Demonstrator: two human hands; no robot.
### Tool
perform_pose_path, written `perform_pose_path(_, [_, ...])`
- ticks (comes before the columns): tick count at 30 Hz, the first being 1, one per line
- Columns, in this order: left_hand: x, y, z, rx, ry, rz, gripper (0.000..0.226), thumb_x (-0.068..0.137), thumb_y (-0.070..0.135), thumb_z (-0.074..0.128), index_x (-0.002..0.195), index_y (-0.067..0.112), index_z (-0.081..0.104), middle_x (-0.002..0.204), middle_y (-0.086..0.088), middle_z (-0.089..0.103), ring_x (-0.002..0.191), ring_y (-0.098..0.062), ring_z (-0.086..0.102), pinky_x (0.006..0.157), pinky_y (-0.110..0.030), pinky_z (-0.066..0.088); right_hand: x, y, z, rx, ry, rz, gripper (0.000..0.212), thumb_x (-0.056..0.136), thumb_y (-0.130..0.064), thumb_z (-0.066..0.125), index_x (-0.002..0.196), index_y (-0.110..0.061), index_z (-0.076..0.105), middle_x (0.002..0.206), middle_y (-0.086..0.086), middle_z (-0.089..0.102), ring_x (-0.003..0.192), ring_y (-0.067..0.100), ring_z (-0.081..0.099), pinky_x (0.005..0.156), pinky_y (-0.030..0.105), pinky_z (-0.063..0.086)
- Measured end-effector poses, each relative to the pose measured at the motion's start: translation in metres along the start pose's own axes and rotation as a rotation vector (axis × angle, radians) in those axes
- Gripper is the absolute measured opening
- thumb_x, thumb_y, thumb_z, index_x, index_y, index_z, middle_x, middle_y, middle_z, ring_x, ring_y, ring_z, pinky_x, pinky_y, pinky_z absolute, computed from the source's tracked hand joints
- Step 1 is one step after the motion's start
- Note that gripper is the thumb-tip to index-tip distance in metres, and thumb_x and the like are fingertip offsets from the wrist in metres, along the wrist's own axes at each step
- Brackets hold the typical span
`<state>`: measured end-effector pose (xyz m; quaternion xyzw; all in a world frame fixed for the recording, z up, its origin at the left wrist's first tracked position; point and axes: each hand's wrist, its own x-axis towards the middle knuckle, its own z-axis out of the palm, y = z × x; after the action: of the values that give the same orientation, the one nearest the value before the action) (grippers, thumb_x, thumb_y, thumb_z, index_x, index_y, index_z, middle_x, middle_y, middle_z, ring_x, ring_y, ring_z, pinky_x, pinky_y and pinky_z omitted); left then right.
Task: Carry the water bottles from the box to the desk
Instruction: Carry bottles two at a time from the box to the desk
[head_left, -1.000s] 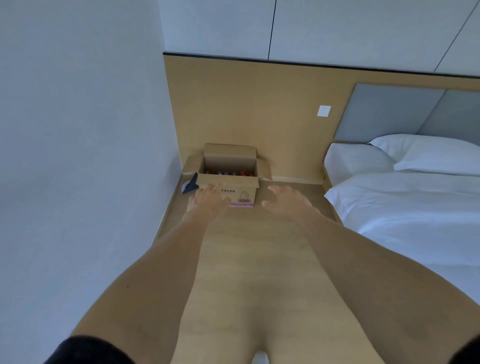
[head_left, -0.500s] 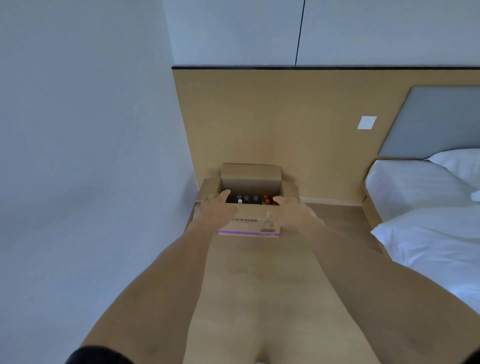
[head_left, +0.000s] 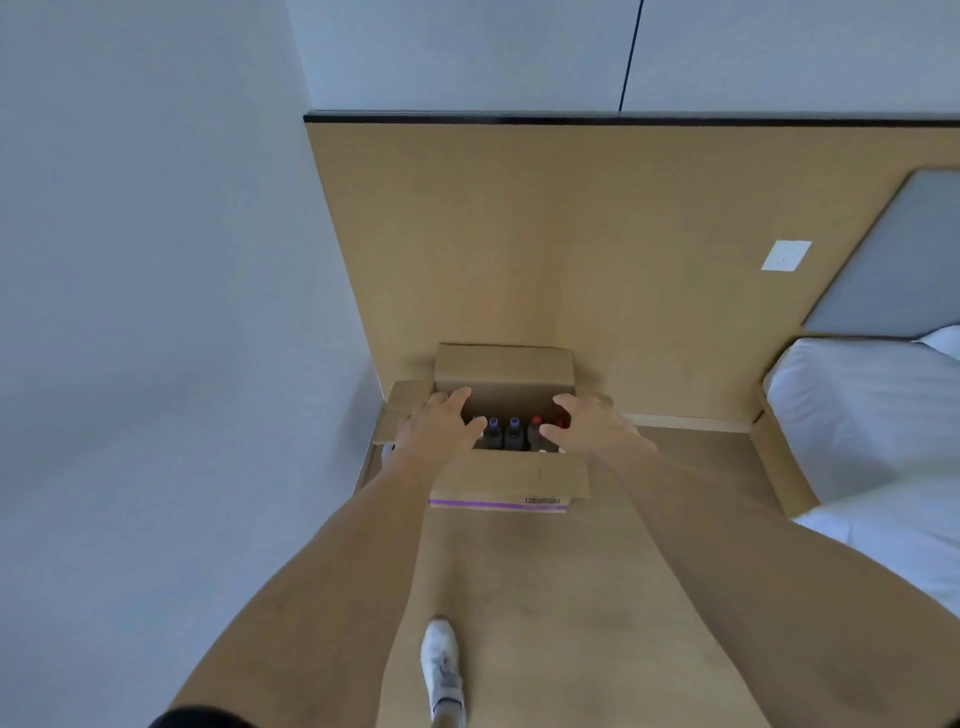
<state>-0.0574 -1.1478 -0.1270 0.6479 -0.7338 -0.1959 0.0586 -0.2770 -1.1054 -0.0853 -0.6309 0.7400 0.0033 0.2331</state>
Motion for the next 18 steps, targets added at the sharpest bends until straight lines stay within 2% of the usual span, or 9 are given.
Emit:
perform_pose_path(10, [0.179,-0.017,-0.010,0.133,-0.149,0.164,0.062,0.101,0.055,0.040,0.156,0.031,0.027,0.155,-0.008,0.042,0.140,-0.033,0.039,0.112,-0.051,0.036,0.161,-0.021,-0.012,0.007,0.008,0.094,0.063,0.095,-0.055,0.050,0.151,-0.030,0.036,0.154,0.003,0.041,0.138,0.028,0.041,0.110,0.046,0.040])
perform_pose_path(18, [0.282,-0.016,-0.006,0.137,-0.262,0.194,0.064,0.101,0.055,0.041,0.159,0.030,0.024,0.156,-0.011,0.040,0.142,-0.034,0.038,0.115,-0.053,0.032,0.255,-0.009,-0.018,0.029,-0.043,0.157,0.063,0.096,-0.050,0.051,0.153,-0.028,0.034,0.158,0.004,0.036,0.143,0.029,0.035,0.115,0.046,0.034])
